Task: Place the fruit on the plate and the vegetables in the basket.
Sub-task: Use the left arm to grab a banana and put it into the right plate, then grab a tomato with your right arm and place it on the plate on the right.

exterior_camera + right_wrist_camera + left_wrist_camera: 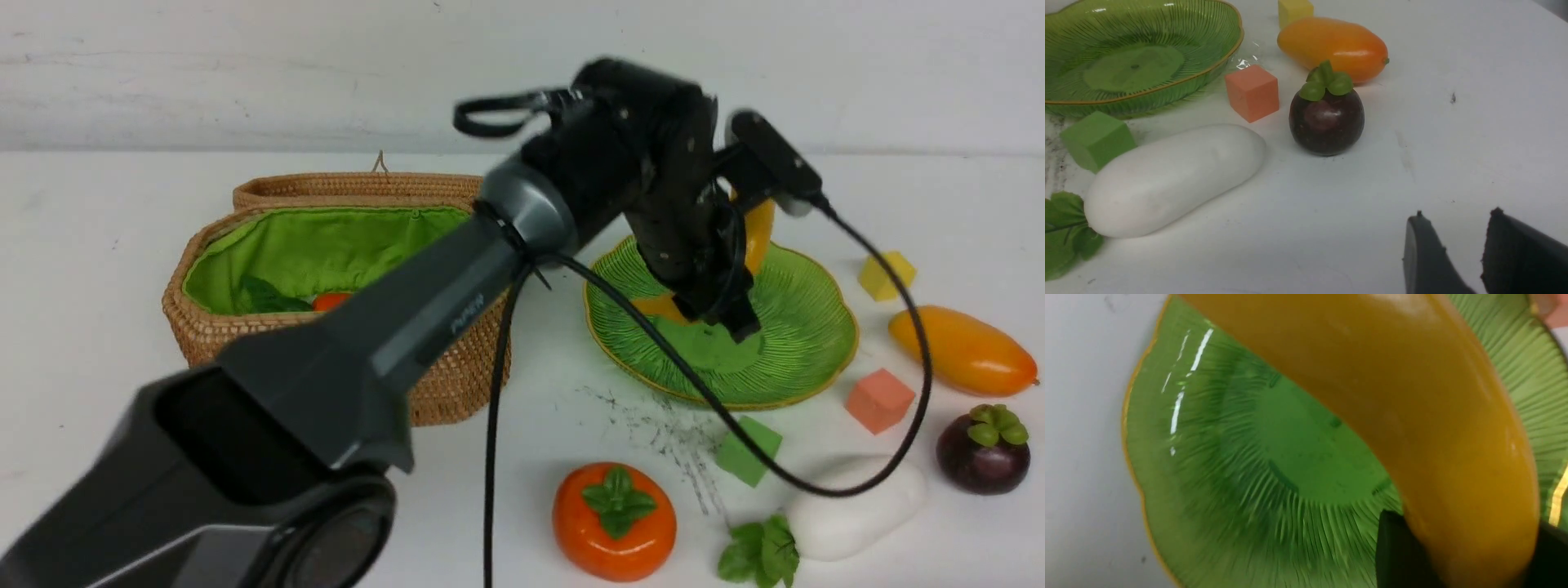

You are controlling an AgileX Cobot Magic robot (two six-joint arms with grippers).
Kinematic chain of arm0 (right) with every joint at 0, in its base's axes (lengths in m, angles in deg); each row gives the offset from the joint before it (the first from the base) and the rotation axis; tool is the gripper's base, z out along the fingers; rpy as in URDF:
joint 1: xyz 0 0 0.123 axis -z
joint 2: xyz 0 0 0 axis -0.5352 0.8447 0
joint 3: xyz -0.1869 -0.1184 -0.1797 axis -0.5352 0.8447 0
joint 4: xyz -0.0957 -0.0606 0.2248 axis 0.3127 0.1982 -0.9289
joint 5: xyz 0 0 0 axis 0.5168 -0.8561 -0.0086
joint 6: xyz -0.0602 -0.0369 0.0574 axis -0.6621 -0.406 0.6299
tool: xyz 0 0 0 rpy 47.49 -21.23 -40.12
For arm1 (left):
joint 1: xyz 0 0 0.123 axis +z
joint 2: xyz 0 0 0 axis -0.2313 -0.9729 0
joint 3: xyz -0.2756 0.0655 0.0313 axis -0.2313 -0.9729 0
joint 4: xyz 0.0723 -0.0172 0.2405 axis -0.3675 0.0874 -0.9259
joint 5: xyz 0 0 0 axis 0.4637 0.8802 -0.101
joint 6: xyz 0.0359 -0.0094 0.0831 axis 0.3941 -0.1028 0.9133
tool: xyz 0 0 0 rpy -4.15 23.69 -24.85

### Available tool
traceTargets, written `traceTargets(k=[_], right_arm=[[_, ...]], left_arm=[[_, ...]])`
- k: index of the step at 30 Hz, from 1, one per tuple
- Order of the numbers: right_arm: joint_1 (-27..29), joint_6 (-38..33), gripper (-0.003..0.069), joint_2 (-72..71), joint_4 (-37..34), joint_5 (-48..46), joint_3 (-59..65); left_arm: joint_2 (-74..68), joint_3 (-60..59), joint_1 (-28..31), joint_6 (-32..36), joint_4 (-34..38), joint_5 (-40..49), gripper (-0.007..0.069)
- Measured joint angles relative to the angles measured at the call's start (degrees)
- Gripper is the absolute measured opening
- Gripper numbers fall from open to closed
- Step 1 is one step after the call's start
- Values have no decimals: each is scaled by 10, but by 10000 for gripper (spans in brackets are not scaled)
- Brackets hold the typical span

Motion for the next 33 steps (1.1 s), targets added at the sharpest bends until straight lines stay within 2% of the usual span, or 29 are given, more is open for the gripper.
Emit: traceTargets(k=[13, 15, 22, 24, 28, 33], right_arm=[[0, 0, 242, 0, 0, 0, 0], [0, 0, 242, 0, 0, 0, 0], [0, 0, 242, 0, 0, 0, 0], [0, 0, 242, 0, 0, 0, 0], [0, 0, 242, 0, 0, 0, 0], [0, 0, 242, 0, 0, 0, 0]], left_arm=[[-16, -8, 0, -9, -3, -12, 304], [-16, -8, 0, -9, -2, -12, 327], [-16, -8, 0, -36, 4, -10, 489], [-14, -8, 0, -43, 6, -3, 514], [14, -12, 0, -60, 26, 39, 526], [122, -14, 9, -105, 63, 95, 526]])
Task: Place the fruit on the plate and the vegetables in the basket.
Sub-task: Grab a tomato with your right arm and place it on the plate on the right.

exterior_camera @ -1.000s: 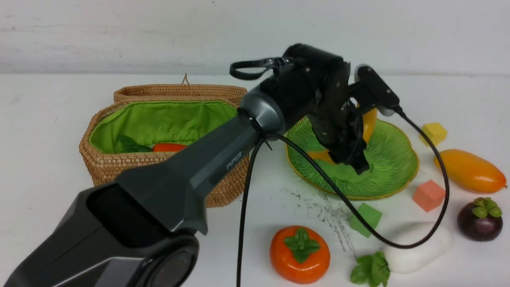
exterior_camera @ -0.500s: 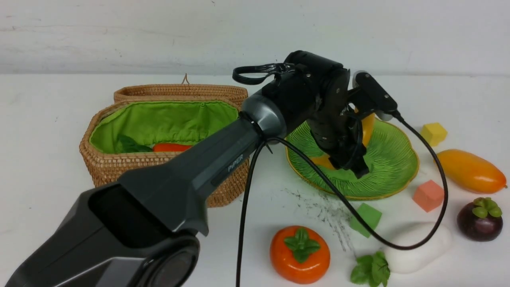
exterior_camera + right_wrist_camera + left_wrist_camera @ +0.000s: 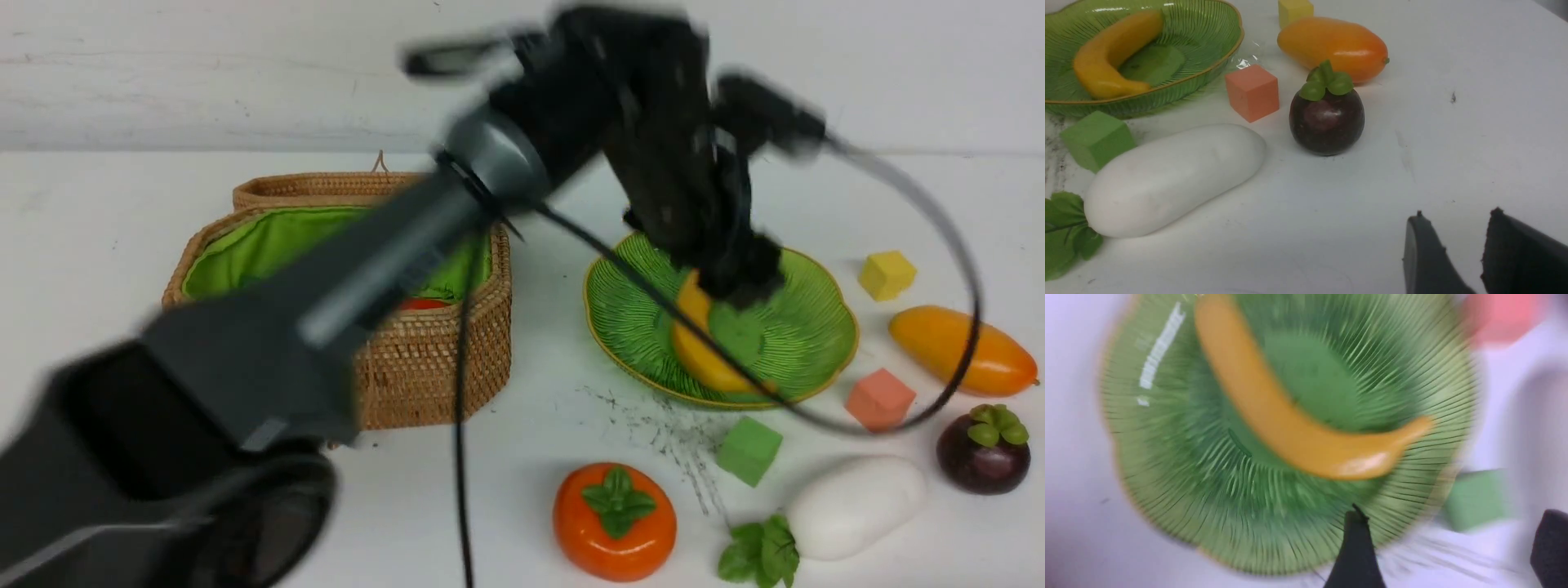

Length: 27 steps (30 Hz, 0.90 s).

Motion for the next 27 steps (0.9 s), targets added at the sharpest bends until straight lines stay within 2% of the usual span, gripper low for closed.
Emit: traceTargets(k=[6, 10, 13, 14, 15, 16, 17, 18, 19, 20, 22, 27], right_arm=[[0, 0, 242, 0, 0, 0, 0], [0, 0, 242, 0, 0, 0, 0], [0, 0, 242, 0, 0, 0, 0], [0, 0, 242, 0, 0, 0, 0], [0, 0, 242, 0, 0, 0, 0], [0, 0, 242, 0, 0, 0, 0], [0, 0, 242, 0, 0, 0, 0], [0, 0, 242, 0, 0, 0, 0], [0, 0, 242, 0, 0, 0, 0], [0, 0, 242, 0, 0, 0, 0], [0, 0, 242, 0, 0, 0, 0], [0, 0, 242, 0, 0, 0, 0]], left_arm=[[231, -61, 48, -76, 12, 8, 525], [452, -218, 85, -111, -14, 8, 491], [603, -367, 90, -127, -52, 3, 425], [614, -378, 90, -130, -55, 0, 425], [705, -482, 90, -160, -72, -25, 360], [752, -537, 90, -182, -79, -43, 315], [761, -548, 90, -187, -83, -49, 304], [794, -588, 90, -203, -90, -63, 251], [854, -667, 90, -236, -104, -81, 154], [874, -695, 90, -248, -108, -85, 90], [907, -749, 90, -266, -111, -83, -3], [948, -811, 90, -278, -111, -53, -13]])
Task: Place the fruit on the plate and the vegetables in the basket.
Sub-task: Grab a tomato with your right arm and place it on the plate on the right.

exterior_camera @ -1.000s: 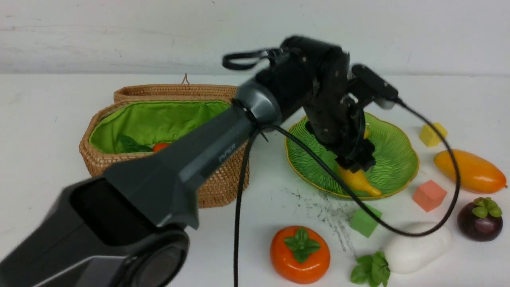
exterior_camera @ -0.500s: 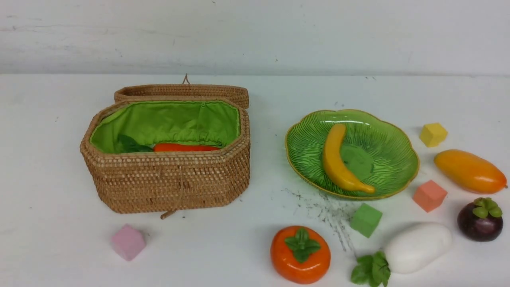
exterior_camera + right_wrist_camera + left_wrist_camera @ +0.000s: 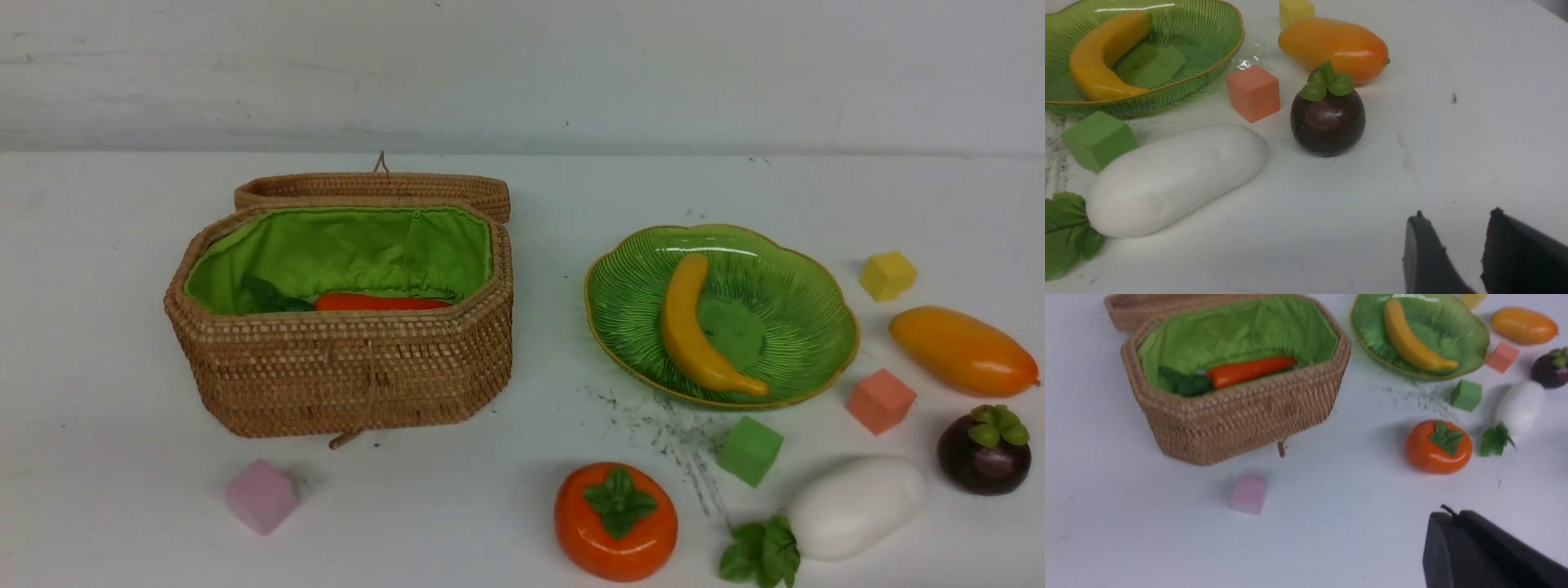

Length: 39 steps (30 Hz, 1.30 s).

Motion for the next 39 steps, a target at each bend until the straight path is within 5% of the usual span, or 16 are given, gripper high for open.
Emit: traceTargets(k=[9, 20, 28, 39], right_arm=[[0, 0, 242, 0, 0, 0, 0], [0, 0, 242, 0, 0, 0, 0], [0, 0, 242, 0, 0, 0, 0], [0, 0, 242, 0, 0, 0, 0]], left_arm=[[90, -39, 0, -4, 6, -53, -13], [87, -45, 0, -32, 17, 57, -13], [87, -45, 0, -43, 25, 59, -13], [83, -149, 2, -77, -40, -118, -13]])
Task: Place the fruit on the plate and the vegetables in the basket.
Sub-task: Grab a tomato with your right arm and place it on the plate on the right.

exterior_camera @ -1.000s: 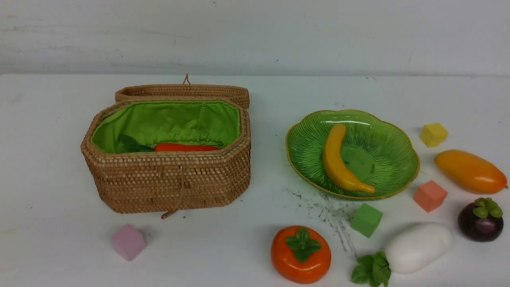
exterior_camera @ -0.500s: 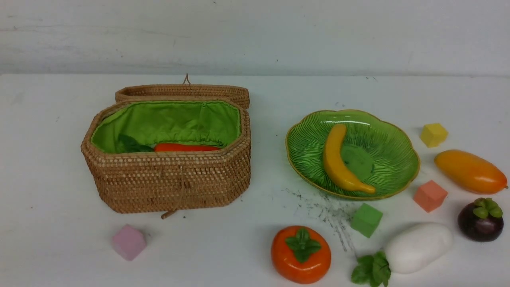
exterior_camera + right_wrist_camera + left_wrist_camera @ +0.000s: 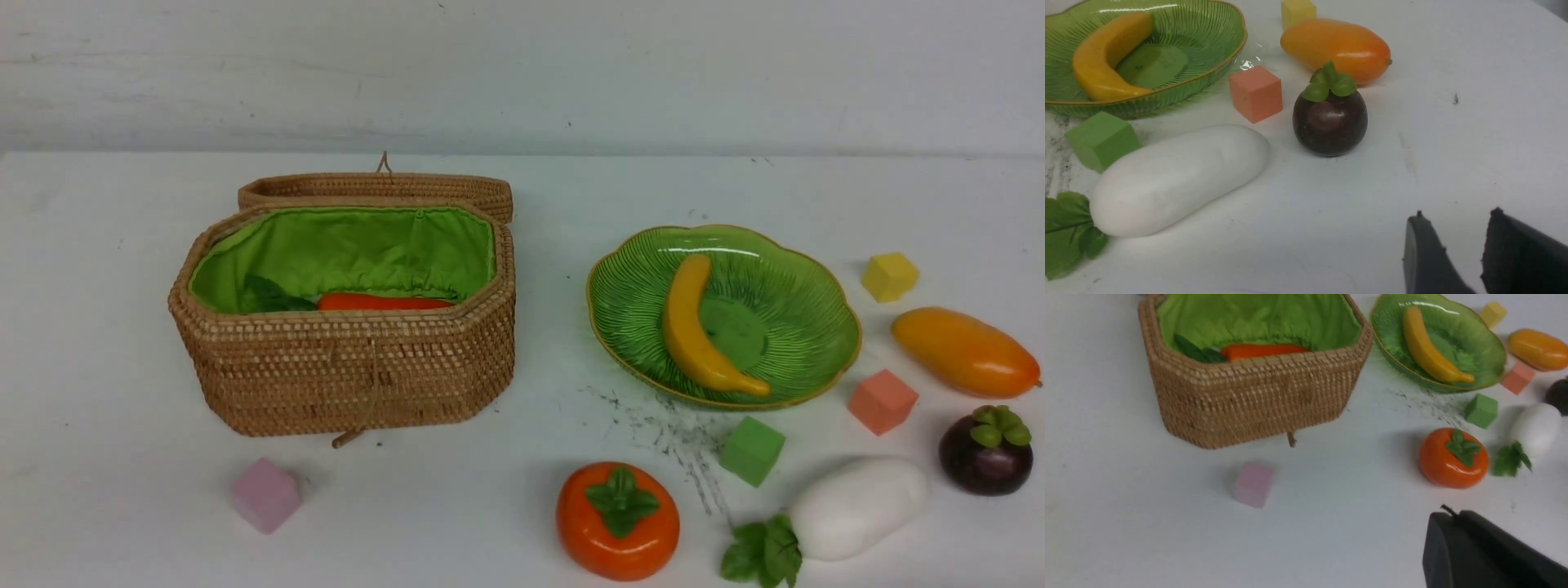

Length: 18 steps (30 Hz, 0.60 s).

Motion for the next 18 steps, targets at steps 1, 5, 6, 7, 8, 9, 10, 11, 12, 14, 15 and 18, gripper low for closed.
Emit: traceTargets(k=[1, 5, 6, 7, 8, 9, 10, 11, 12, 14, 15, 18], right_arm=[[0, 0, 242, 0, 0, 0, 0], [0, 0, 242, 0, 0, 0, 0], [0, 0, 242, 0, 0, 0, 0], [0, 0, 242, 0, 0, 0, 0], [0, 0, 242, 0, 0, 0, 0], [0, 0, 242, 0, 0, 0, 0], [0, 0, 242, 0, 0, 0, 0], [0, 0, 242, 0, 0, 0, 0], [0, 0, 242, 0, 0, 0, 0], [0, 0, 242, 0, 0, 0, 0], [0, 0, 242, 0, 0, 0, 0], [0, 0, 242, 0, 0, 0, 0]], left_arm=[[-1, -22, 5, -1, -8, -30, -13], [5, -99, 57, -15, -17, -130, -13], [17, -125, 83, -18, -18, -166, -13], [32, -150, 104, -17, -18, -189, -13], [47, -171, 123, -14, -18, -206, -13], [62, -191, 144, -10, -16, -220, -13], [76, -209, 163, -8, -14, -229, -13], [88, -224, 187, -6, -11, -237, -13], [105, -245, 212, -6, -8, -242, -13], [130, -273, 254, -6, -2, -247, -13], [146, -290, 273, -6, 1, -249, -13], [189, -347, 318, -6, 5, -261, -9]])
